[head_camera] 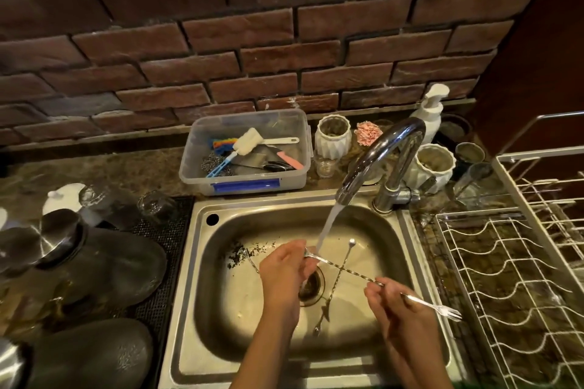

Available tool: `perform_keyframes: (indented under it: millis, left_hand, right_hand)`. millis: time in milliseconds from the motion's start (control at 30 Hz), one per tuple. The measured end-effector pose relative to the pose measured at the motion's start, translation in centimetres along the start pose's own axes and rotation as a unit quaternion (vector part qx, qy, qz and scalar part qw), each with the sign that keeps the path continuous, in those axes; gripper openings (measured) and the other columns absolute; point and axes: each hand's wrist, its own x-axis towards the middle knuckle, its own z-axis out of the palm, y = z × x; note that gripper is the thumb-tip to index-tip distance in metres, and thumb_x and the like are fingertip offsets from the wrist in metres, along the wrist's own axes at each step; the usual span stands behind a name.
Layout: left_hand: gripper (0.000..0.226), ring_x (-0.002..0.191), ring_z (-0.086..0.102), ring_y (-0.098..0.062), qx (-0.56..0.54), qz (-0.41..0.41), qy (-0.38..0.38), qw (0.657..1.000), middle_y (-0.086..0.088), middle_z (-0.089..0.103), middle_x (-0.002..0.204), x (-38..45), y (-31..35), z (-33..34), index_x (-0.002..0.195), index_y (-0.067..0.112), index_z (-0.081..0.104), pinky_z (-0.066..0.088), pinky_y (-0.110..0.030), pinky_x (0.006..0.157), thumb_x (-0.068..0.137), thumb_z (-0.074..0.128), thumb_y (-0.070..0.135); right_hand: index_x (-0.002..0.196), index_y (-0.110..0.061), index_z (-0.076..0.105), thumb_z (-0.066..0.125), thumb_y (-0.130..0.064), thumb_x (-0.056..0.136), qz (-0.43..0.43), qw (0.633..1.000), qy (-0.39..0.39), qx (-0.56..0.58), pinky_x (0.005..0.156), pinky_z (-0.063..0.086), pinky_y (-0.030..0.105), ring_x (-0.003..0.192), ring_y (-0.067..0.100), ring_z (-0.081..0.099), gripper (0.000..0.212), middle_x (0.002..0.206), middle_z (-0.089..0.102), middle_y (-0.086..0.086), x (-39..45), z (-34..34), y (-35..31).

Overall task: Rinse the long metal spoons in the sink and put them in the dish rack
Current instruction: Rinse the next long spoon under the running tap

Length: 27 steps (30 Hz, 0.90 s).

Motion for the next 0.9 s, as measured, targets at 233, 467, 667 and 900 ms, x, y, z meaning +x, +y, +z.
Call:
perform_keyframes:
  millis: [233, 467, 667, 900]
  left_hand:
    - [0.008, 0.084, 0.074, -0.026, 0.004, 0.002, -0.015, 1.000, -0.012, 0.078, 0.080, -0.3, -0.7, 2.0, 0.091, 0.002, 0.072, 0.062, -0.038, 0.084, 0.093, 0.066, 0.007]
    - [0.018, 0.083, 0.076, -0.022, -0.060, -0.046, -0.034, 0.997, -0.014, 0.078, 0.085, -0.3, -1.1, 2.8, 0.111, 0.001, 0.065, 0.061, -0.032, 0.081, 0.094, 0.063, 0.003]
    - [0.024, 0.082, 0.077, -0.024, -0.062, -0.068, -0.012, 0.996, -0.017, 0.078, 0.091, 0.1, -1.6, 2.8, 0.110, 0.003, 0.067, 0.061, -0.028, 0.066, 0.100, 0.058, 0.023]
    - [0.015, 0.079, 0.076, -0.023, -0.087, -0.053, -0.033, 0.994, -0.016, 0.077, 0.089, 0.1, -2.1, 3.0, 0.112, 0.005, 0.063, 0.060, -0.029, 0.069, 0.099, 0.057, 0.004]
  right_hand:
    - [0.102, 0.013, 0.063, 0.057, -0.002, 0.092, -0.031, 0.999, 0.010, -0.003, 0.056, 0.060, 0.019, 0.063, 0.020, 0.075, 0.019, 0.072, 0.074, 0.023, -0.1, -0.2, -1.0]
    - [0.102, 0.013, 0.063, 0.056, -0.003, 0.095, -0.039, 0.999, 0.019, -0.025, 0.058, 0.059, 0.018, 0.058, 0.019, 0.072, 0.020, 0.071, 0.073, 0.024, -0.1, -0.7, -1.4]
    - [0.104, 0.012, 0.064, 0.056, -0.004, 0.096, -0.024, 0.997, 0.027, -0.069, 0.066, 0.059, 0.030, 0.055, 0.017, 0.071, 0.020, 0.065, 0.072, 0.020, -0.2, -0.2, -1.5]
    - [0.105, 0.014, 0.063, 0.059, -0.004, 0.091, -0.011, 0.999, 0.035, -0.017, 0.059, 0.062, 0.021, 0.061, 0.022, 0.074, 0.023, 0.072, 0.074, 0.023, 0.0, -0.4, -1.4]
